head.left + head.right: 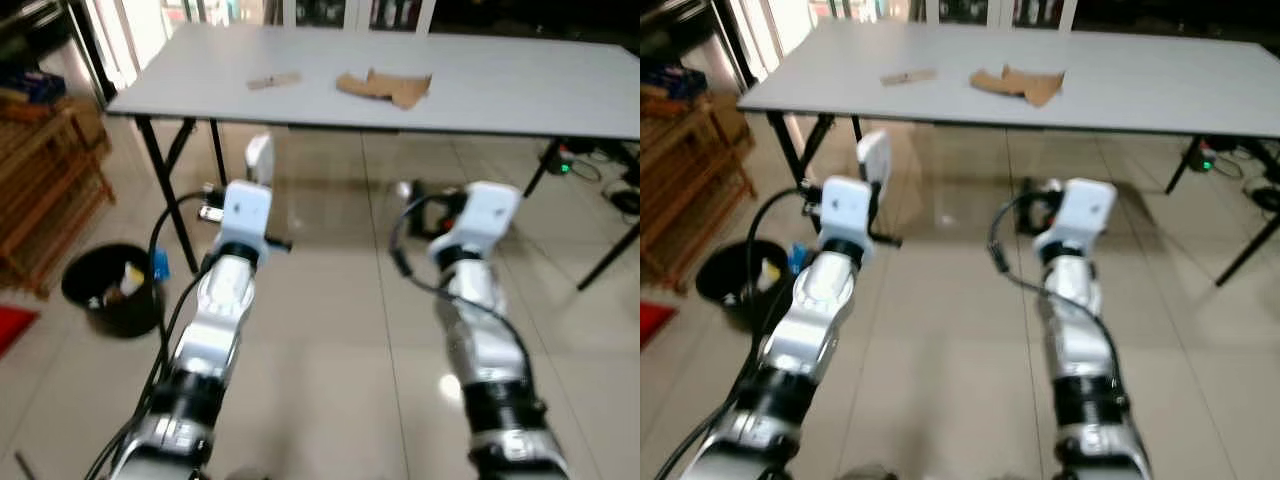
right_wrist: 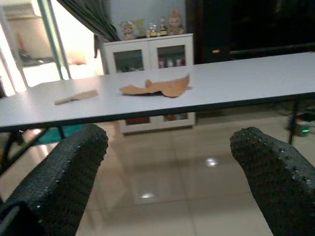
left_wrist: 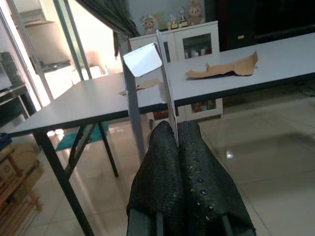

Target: Picking trash to rubbish bin

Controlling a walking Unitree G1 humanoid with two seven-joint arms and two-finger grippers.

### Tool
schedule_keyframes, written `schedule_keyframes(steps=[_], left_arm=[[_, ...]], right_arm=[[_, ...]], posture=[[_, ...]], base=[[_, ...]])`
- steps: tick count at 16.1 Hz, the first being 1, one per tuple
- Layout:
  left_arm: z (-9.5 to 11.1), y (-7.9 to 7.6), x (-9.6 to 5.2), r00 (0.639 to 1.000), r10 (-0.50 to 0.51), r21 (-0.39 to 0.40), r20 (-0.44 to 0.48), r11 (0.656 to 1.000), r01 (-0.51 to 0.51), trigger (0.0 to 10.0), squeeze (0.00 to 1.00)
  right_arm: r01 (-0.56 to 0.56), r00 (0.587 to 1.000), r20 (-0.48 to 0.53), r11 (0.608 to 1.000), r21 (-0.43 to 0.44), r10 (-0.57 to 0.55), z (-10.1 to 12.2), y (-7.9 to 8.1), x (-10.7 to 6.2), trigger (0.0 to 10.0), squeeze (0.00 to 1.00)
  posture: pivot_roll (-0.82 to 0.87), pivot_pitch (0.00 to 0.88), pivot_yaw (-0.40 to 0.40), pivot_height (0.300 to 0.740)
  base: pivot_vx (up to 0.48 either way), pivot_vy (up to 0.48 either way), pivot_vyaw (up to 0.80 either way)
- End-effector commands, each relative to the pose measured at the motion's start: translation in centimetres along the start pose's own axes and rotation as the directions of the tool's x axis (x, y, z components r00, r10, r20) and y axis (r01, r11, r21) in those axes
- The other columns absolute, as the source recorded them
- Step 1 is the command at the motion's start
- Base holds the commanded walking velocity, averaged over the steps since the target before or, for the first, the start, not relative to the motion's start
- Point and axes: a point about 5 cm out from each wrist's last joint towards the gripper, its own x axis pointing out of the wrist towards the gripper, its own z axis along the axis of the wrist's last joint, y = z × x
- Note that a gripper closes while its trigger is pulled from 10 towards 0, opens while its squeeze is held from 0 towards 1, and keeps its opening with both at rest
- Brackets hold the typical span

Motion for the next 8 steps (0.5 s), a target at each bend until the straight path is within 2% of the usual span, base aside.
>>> schedule_keyframes(steps=[1,3,4,6,7,8], left_arm=[[-0.8,0.6,-0.1,0.999,0.012,0.010,-0.040,1.000,-0.011,10.0,0.00],[-3.7,1.0,-0.7,0.988,-0.021,0.036,-0.155,0.999,0.027,10.0,0.00],[-5.3,1.2,-1.2,0.974,-0.041,0.023,-0.223,0.999,0.048,10.0,0.00],[-8.1,1.6,-2.4,0.939,-0.053,0.031,-0.341,0.997,0.067,10.0,0.00],[-9.9,2.0,-3.3,0.900,-0.045,0.068,-0.434,0.994,0.082,10.0,0.00],[-12.1,2.4,-4.9,0.870,-0.034,0.100,-0.492,0.990,0.095,10.0,0.00]], right_arm=[[-0.021,0.999,-0.035,1.000,0.012,0.021,-0.6,0.3,0.0,10.0,0.00],[-0.052,0.985,-0.167,0.999,-0.004,0.051,-3.2,-0.5,-0.3,10.0,0.00],[-0.062,0.975,-0.218,0.997,-0.041,0.051,-4.5,-1.2,-0.7,10.0,0.00],[-0.083,0.933,-0.355,0.994,-0.071,0.053,-7.6,-2.2,-2.0,10.0,0.00],[-0.113,0.871,-0.489,0.989,-0.100,0.050,-10.4,-3.2,-3.7,10.0,0.00],[-0.137,0.811,-0.583,0.984,-0.118,0.043,-12.5,-3.9,-5.4,10.0,0.00]], posture=[[-0.02,0.082,-0.050,0.740],[-0.03,0.080,-0.052,0.740],[-0.03,0.080,-0.053,0.740],[-0.03,0.079,-0.055,0.740],[-0.03,0.082,-0.059,0.740],[-0.03,0.083,-0.060,0.740]], base=[[0.000,0.000,0.00],[0.000,0.000,0.00],[0.000,0.000,0.00],[0.000,0.000,0.00],[0.000,0.000,0.00],[0.000,0.000,0.00]])
